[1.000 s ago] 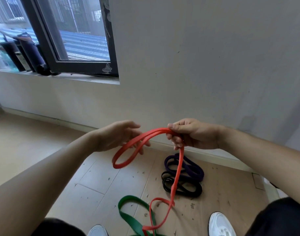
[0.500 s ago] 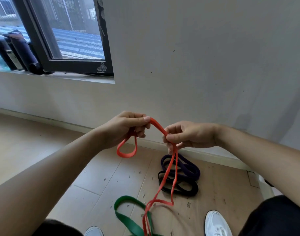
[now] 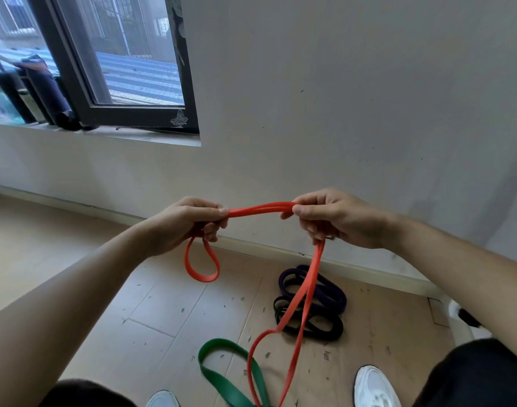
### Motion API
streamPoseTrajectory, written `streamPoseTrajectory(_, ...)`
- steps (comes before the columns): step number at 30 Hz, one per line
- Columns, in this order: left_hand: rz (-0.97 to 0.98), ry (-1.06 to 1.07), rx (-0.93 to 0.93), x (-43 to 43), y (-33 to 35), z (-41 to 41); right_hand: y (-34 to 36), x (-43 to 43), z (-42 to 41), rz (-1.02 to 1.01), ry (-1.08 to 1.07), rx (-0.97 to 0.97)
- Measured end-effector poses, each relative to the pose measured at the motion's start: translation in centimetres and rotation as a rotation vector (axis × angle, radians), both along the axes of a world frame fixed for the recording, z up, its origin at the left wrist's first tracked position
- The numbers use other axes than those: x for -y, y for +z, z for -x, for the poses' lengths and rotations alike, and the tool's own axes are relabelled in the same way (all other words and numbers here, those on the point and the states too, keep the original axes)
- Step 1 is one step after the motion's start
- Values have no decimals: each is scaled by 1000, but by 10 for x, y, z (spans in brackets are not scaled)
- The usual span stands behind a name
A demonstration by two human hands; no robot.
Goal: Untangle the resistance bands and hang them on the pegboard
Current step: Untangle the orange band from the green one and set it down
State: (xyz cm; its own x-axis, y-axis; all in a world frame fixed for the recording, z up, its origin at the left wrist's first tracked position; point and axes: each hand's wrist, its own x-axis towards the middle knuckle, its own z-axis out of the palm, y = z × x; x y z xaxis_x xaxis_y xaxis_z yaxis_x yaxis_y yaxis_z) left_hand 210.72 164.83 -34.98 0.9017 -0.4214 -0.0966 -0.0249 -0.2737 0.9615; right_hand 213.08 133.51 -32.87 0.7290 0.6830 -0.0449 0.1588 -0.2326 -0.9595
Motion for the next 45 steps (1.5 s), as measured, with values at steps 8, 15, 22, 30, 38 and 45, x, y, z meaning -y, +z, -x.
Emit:
streamPoseTrajectory(8,-37,-86,-2,34,5,7,-1,-10,8,82,6,0)
streamPoseTrajectory(15,-62,-20,114,55,9,8,0,-14,10,159,4,33)
streamPoseTrajectory(22,30,20,124,48,9,6,-1,-10,7,110,-163,12)
streamPoseTrajectory(30,184,87,110,50,19,9,1,-8,7,85,-63,8)
streamPoseTrajectory(38,269,211,225,47,29,10,2,-11,5,-44,-3,-103)
streamPoseTrajectory(45,42,164,300,35,22,9,9,-12,4,-203,-53,-66)
